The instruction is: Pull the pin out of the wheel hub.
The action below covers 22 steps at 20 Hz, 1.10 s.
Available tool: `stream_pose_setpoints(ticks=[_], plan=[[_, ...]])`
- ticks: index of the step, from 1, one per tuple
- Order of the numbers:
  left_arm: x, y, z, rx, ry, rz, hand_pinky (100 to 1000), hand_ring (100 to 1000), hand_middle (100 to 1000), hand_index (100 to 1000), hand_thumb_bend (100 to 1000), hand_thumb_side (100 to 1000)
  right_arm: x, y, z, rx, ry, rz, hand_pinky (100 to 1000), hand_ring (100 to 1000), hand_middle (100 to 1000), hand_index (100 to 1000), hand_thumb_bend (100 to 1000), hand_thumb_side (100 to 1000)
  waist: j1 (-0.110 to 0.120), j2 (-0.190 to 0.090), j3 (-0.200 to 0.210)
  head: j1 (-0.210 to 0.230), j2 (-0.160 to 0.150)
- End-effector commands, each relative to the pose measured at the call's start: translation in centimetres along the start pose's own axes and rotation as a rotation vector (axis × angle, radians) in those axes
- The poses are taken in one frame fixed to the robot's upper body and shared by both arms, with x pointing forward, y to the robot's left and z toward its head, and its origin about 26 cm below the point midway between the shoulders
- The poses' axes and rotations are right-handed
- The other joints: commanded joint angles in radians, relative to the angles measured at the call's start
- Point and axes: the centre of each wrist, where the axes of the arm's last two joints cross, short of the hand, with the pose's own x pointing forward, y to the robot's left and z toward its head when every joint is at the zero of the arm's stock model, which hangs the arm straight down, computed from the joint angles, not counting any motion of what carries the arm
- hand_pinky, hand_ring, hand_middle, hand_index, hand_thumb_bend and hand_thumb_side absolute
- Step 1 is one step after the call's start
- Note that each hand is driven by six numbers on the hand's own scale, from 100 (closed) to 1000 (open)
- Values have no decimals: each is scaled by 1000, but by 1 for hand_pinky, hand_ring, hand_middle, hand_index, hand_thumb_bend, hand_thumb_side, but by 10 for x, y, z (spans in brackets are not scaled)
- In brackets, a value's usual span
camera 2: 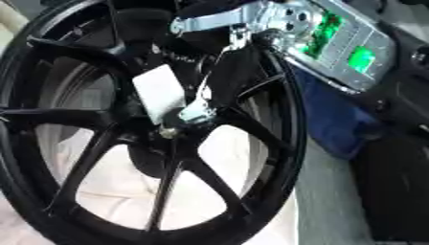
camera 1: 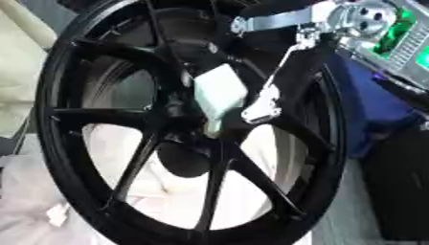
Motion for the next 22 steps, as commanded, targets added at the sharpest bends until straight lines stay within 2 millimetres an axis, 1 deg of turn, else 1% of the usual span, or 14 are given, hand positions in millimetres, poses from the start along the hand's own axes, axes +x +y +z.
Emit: stream_pose_setpoints(ticks=[1,7,11,12,13,16,19,22], plan=[[7,4,-3,3,-26,-15,930,540,522,698,271,652,9,-11,14,-37,-3,27,648,546,442,457,347,230,10,-31,-2,1,0],[6,5,-2,4,-20,-19,932,541,522,699,271,652,14,-26,29,-109,-42,-36,643,531,429,442,319,232,15,-38,-8,2,-1],[5,7,-1,8,-18,-23,932,540,523,699,272,651,17,-38,48,-222,-74,-77,646,528,429,440,299,217,21,-41,-17,4,-5],[5,7,0,8,-17,-23,933,540,523,700,272,652,17,-40,51,-241,-75,-81,653,533,436,445,282,190,22,-42,-19,4,-6],[4,8,1,14,-14,-27,933,540,522,700,272,652,16,-44,62,-317,-64,-77,657,537,438,447,274,176,28,-42,-32,11,-10],[3,11,3,31,-7,-36,933,539,522,700,270,652,3,-49,95,-541,-16,-96,665,541,439,447,267,159,42,-39,-57,25,-19],[2,12,4,42,-7,-40,933,539,522,701,271,651,-11,-47,116,-688,33,-117,668,542,442,449,264,147,55,-36,-76,33,-27],[1,13,4,54,-8,-46,933,539,522,701,271,650,-30,-42,136,-829,85,-146,671,542,446,451,260,119,70,-32,-101,43,-34]])
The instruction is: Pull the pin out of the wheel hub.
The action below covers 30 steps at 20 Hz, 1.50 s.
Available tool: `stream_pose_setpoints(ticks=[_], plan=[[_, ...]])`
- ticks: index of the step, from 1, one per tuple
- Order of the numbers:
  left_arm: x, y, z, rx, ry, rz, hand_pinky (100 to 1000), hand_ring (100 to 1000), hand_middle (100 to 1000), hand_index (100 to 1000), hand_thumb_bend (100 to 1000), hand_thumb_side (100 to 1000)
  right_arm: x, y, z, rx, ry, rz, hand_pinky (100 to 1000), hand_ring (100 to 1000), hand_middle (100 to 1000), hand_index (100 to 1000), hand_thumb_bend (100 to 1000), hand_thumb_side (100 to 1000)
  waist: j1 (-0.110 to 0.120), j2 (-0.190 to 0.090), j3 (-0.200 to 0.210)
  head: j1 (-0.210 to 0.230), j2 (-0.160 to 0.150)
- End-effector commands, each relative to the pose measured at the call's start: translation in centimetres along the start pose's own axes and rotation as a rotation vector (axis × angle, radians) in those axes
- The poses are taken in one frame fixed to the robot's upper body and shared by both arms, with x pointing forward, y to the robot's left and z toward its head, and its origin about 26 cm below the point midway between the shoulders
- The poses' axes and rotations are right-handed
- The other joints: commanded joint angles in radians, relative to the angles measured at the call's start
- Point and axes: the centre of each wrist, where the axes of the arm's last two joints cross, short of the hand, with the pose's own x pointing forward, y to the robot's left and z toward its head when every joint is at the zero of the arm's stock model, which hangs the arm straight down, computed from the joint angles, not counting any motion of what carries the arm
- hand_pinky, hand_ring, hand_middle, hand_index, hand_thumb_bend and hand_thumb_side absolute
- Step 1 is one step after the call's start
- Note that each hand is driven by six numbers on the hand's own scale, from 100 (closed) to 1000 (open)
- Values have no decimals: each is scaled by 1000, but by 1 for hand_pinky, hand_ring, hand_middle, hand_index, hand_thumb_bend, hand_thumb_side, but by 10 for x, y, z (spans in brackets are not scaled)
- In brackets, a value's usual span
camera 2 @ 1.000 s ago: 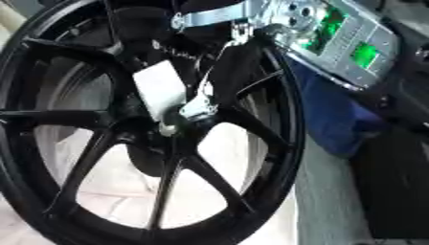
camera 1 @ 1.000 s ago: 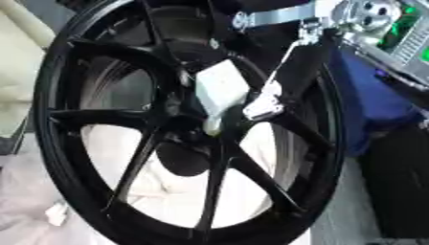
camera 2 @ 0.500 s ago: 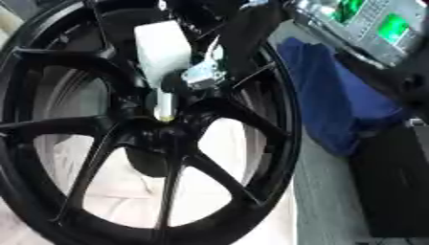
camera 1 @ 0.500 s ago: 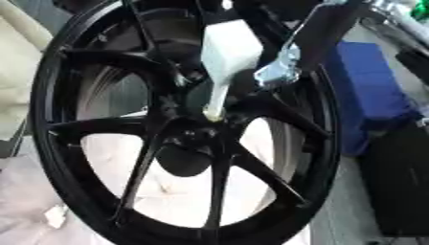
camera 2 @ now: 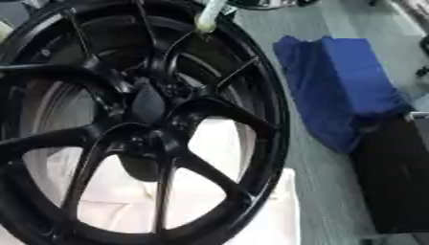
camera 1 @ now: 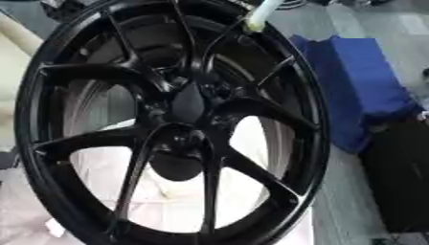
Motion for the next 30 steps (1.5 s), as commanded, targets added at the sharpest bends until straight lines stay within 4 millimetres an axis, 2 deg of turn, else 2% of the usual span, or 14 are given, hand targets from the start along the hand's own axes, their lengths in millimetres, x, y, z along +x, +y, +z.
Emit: stream_pose_setpoints(ticks=[1,10,12,14,18,19,20,21,22,24,25,27,30], plan=[[6,5,-2,20,-30,-14,933,538,522,701,271,651,1,-26,15,-180,-1,38,672,544,447,453,260,113,14,-20,-13,11,-17],[4,8,-1,45,-27,-30,933,537,521,702,270,653,-78,-54,63,-558,202,59,694,571,471,478,292,100,29,-8,-51,38,-29],[4,8,0,49,-27,-31,933,537,521,702,270,653,-93,-57,74,-604,256,93,723,615,525,537,340,100,30,-7,-53,45,-34],[4,8,0,51,-27,-31,933,536,521,702,269,654,-106,-56,82,-618,317,127,775,701,650,673,390,100,30,-6,-54,49,-38],[4,8,0,50,-26,-31,934,536,521,702,268,655,-121,-51,93,-590,398,146,849,829,823,793,377,100,31,-3,-58,49,-39],[4,8,0,50,-26,-32,933,536,521,702,268,655,-124,-51,95,-584,413,151,864,857,847,816,451,132,31,-3,-58,49,-39],[4,8,0,50,-26,-32,933,536,521,703,268,654,-127,-52,97,-585,427,157,875,877,862,834,542,226,32,-3,-58,50,-39],[4,8,0,50,-26,-33,933,536,522,703,269,654,-129,-52,98,-587,441,165,889,899,880,865,599,282,32,-3,-58,50,-39],[4,8,0,51,-26,-34,934,536,522,703,269,654,-131,-53,100,-592,454,172,893,905,887,879,548,402,32,-3,-58,50,-39],[4,8,0,52,-26,-35,934,536,521,703,269,654,-134,-56,102,-625,467,177,896,904,893,891,518,703,32,-3,-58,51,-38],[4,8,0,52,-26,-35,934,535,521,703,269,653,-134,-56,103,-647,468,176,895,902,891,890,509,731,33,-4,-58,51,-37],[4,8,0,51,-26,-35,934,535,521,703,269,653,-133,-56,102,-676,457,168,890,893,881,882,481,715,33,-4,-58,50,-35],[4,8,1,49,-26,-36,934,535,521,703,269,653,-128,-55,98,-712,423,141,867,854,840,839,430,555,33,-4,-57,48,-32]])
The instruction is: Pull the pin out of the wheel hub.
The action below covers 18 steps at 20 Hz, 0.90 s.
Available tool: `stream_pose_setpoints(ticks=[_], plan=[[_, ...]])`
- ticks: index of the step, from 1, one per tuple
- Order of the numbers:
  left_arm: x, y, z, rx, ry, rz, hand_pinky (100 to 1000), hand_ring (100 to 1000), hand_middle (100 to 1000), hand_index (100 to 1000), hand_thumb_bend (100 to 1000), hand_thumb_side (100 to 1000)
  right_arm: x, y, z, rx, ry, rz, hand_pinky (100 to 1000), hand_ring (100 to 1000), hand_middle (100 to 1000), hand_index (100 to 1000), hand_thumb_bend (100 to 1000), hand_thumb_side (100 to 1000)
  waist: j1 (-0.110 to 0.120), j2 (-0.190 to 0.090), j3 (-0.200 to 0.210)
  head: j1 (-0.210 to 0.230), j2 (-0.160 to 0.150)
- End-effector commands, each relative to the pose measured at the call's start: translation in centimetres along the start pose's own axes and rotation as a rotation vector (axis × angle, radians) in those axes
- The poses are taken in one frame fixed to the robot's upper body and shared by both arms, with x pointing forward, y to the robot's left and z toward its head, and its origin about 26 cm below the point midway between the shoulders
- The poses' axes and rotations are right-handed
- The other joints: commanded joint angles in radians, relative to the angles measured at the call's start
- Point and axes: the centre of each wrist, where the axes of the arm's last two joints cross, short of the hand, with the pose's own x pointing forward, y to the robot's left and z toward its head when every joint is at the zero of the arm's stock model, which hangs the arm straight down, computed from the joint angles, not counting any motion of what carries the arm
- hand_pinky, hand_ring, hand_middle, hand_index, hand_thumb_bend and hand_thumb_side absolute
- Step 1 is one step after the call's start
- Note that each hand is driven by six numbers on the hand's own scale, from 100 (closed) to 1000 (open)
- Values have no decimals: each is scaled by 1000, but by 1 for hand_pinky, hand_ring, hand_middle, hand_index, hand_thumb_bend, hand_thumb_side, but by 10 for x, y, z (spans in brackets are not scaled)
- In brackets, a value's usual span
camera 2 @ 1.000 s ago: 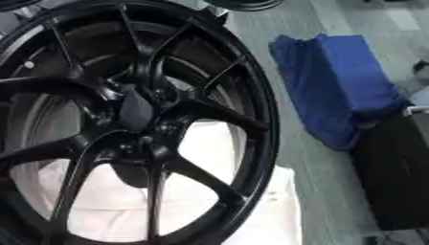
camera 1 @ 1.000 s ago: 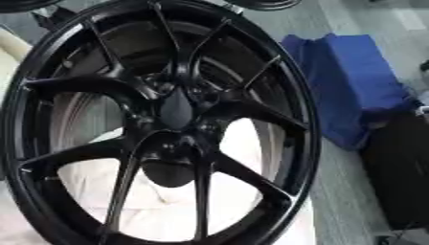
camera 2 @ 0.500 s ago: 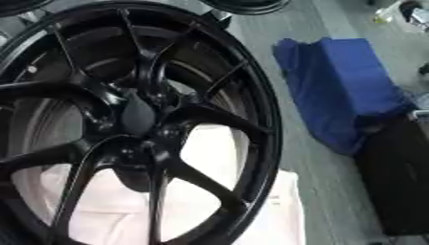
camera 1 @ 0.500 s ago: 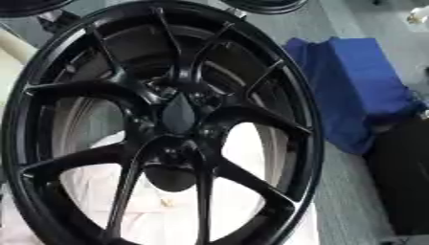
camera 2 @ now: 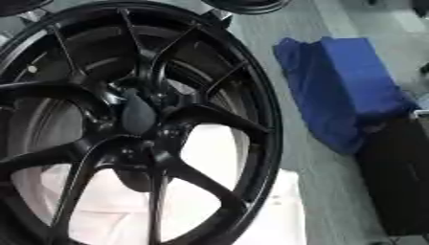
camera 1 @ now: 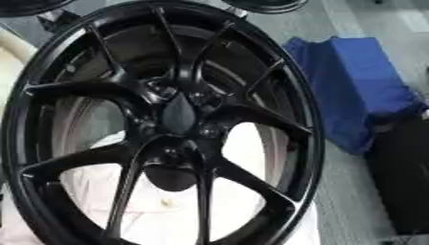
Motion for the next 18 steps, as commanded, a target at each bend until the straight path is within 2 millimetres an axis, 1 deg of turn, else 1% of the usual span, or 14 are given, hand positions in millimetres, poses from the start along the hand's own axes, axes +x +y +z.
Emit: stream_pose_setpoints(ticks=[1,2,4,5,6,9,11,14,16,18], plan=[[6,2,-3,6,-29,-6,934,535,521,703,269,653,17,-9,-4,-51,-51,-28,860,836,817,823,419,520,2,-17,-1,-2,-5],[6,2,-3,5,-29,-6,934,535,521,703,269,653,19,-9,-4,-61,-61,-48,850,814,787,784,393,484,2,-17,0,-2,-5],[6,2,-3,5,-28,-5,934,534,521,703,268,654,25,-7,-4,-79,-88,-90,834,777,744,740,370,468,2,-17,0,-2,-4],[6,2,-3,4,-28,-5,934,534,521,703,269,654,30,-5,-3,-87,-111,-116,820,746,707,718,320,459,2,-17,0,-2,-5],[6,2,-3,3,-28,-4,934,534,521,703,269,654,36,-3,-2,-91,-139,-145,809,718,676,694,251,451,2,-17,1,-2,-5],[7,1,-3,0,-29,0,933,534,522,703,269,652,56,7,3,-76,-232,-234,797,686,640,665,177,430,5,-20,3,-5,-5],[7,0,-3,-4,-31,4,933,534,522,703,269,651,72,16,9,-52,-303,-297,790,669,624,650,166,421,7,-21,7,-8,-7],[7,-1,-3,-12,-33,9,932,534,522,704,268,651,93,30,20,-3,-388,-370,798,661,618,642,178,397,12,-24,13,-11,-9],[7,-2,-4,-20,-36,13,931,533,522,705,268,648,100,37,21,21,-438,-410,793,657,615,639,214,351,17,-28,17,-8,-14],[8,-2,-4,-28,-41,18,931,533,523,705,269,646,104,43,21,36,-486,-450,792,655,616,640,249,326,24,-31,19,-2,-20]])
